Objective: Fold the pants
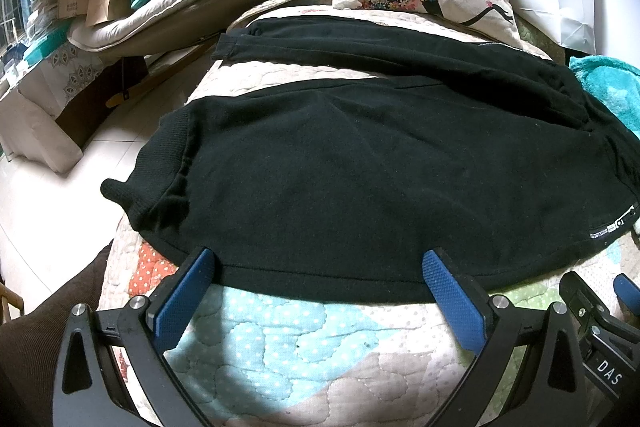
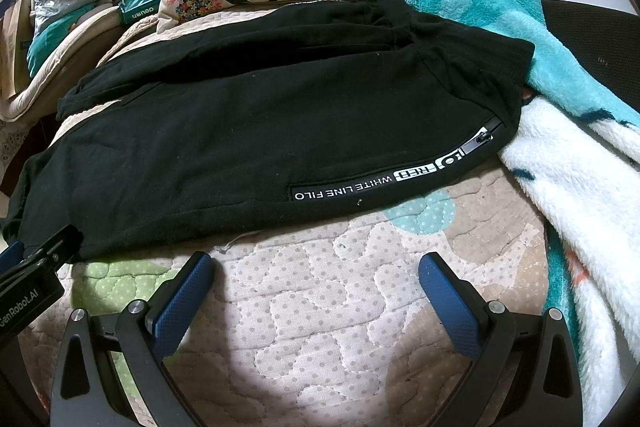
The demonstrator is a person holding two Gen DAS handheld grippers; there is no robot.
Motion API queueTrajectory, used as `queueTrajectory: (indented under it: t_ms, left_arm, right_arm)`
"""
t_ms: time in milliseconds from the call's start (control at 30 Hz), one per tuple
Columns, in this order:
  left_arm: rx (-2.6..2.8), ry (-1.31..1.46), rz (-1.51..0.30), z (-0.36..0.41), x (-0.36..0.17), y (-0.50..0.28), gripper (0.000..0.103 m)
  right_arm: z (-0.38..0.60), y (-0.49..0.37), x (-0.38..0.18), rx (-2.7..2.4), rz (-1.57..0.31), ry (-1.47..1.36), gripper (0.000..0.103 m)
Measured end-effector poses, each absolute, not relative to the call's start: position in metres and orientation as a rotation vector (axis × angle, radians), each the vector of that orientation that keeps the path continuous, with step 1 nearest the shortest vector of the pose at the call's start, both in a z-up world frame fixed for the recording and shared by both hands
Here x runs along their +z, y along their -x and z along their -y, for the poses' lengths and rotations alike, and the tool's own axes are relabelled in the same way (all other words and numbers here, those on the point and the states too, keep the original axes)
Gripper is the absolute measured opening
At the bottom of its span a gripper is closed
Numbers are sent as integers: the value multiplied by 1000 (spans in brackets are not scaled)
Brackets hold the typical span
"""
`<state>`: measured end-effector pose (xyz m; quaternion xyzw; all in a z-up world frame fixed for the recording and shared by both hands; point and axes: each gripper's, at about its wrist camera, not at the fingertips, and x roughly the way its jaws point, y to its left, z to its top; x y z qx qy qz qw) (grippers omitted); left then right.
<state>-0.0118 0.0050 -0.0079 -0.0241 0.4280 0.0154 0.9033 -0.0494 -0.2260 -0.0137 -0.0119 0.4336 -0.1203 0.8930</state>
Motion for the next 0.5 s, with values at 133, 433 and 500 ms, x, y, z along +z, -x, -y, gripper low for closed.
queueTrajectory:
  t_ms: [133, 433, 500]
  left_arm:
    - [32, 50, -884, -4, -8, 12, 103]
    - [32, 50, -884, -4, -8, 12, 103]
    - [32, 50, -884, -5, -8, 12, 103]
  right_arm:
    - [226, 49, -14, -250, -899, 25, 103]
    - [226, 49, -14, -249, -899, 25, 103]
    - [226, 49, -14, -249, -900, 24, 103]
